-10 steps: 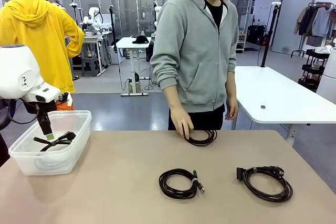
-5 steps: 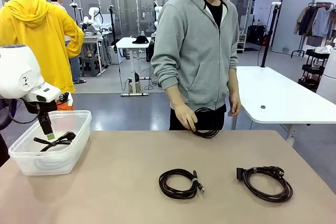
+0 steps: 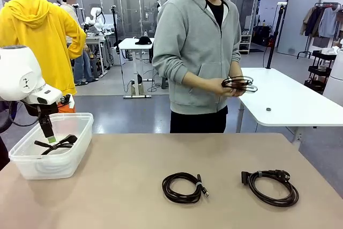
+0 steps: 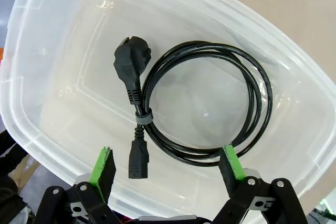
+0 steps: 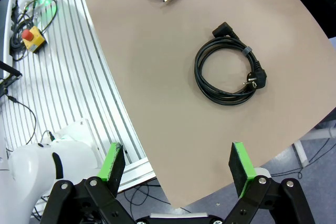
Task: Organize and store the cables.
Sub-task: Place the Power Cable into the Organizing box.
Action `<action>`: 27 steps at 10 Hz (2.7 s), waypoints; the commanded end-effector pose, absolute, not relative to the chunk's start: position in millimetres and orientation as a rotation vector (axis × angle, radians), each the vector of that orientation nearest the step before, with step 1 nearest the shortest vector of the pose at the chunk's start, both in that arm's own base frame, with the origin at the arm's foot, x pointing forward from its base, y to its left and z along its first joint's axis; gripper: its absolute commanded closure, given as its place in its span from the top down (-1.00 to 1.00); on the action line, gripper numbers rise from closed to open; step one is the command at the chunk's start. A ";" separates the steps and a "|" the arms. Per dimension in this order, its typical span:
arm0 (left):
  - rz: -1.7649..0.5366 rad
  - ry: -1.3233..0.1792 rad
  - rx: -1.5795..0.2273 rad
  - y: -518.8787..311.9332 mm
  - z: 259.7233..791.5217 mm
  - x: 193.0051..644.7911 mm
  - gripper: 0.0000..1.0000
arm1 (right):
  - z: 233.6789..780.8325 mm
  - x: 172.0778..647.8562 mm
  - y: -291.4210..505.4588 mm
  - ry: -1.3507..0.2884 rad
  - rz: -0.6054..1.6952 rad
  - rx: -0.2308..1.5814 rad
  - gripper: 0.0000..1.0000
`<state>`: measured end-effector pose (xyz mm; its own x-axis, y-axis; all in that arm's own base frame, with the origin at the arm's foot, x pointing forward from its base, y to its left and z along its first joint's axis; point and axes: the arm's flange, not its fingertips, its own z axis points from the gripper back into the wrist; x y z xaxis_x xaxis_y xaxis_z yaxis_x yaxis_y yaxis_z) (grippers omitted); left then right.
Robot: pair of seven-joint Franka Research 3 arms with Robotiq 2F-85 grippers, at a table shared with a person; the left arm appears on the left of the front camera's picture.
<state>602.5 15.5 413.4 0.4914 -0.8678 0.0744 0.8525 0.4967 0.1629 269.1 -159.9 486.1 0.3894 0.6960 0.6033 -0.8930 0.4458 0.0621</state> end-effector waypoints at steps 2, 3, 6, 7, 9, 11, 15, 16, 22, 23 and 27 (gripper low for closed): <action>-1.026 -0.182 0.114 11.1 429.3 592.3 1.00 | 488.3 268.4 -158.1 -0.541 1.026 0.421 1.00; -0.976 -0.226 0.090 6.8 451.4 575.4 1.00 | 488.3 268.4 -158.1 -0.541 1.026 0.421 1.00; -0.888 -0.343 0.050 -15.0 509.6 498.2 1.00 | 488.3 268.4 -158.1 -0.541 1.026 0.421 1.00; -0.934 -0.401 0.031 -23.9 516.3 470.0 1.00 | 488.3 268.4 -158.1 -0.541 1.026 0.421 1.00; -1.002 -0.546 0.061 -28.1 526.0 400.8 1.00 | 488.3 268.4 -158.1 -0.541 1.026 0.421 1.00; -1.150 -0.668 0.007 -15.7 527.7 340.3 1.00 | 488.3 268.4 -158.1 -0.541 1.026 0.421 1.00; -1.185 -0.749 -0.169 32.0 527.9 307.9 1.00 | 488.3 268.4 -158.1 -0.541 1.026 0.421 1.00; -1.153 -0.740 -0.060 18.0 546.2 317.8 1.00 | 488.3 268.4 -158.1 -0.541 1.026 0.421 1.00; -1.153 -0.740 -0.060 18.0 546.2 317.8 1.00 | 518.2 291.5 -104.4 -0.333 1.165 0.102 1.00; -1.153 -0.740 -0.060 18.0 546.2 317.8 1.00 | 522.3 311.6 -85.6 -0.284 1.214 0.081 1.00; -1.153 -0.740 -0.060 18.0 546.2 317.8 1.00 | 486.1 416.4 -12.8 -0.128 1.304 0.015 1.00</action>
<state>315.0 19.7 545.8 0.1865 -0.8120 0.5530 0.8521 0.4139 0.3203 388.0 -10.6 492.7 0.2011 0.9699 0.1371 -0.9768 0.2090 -0.0457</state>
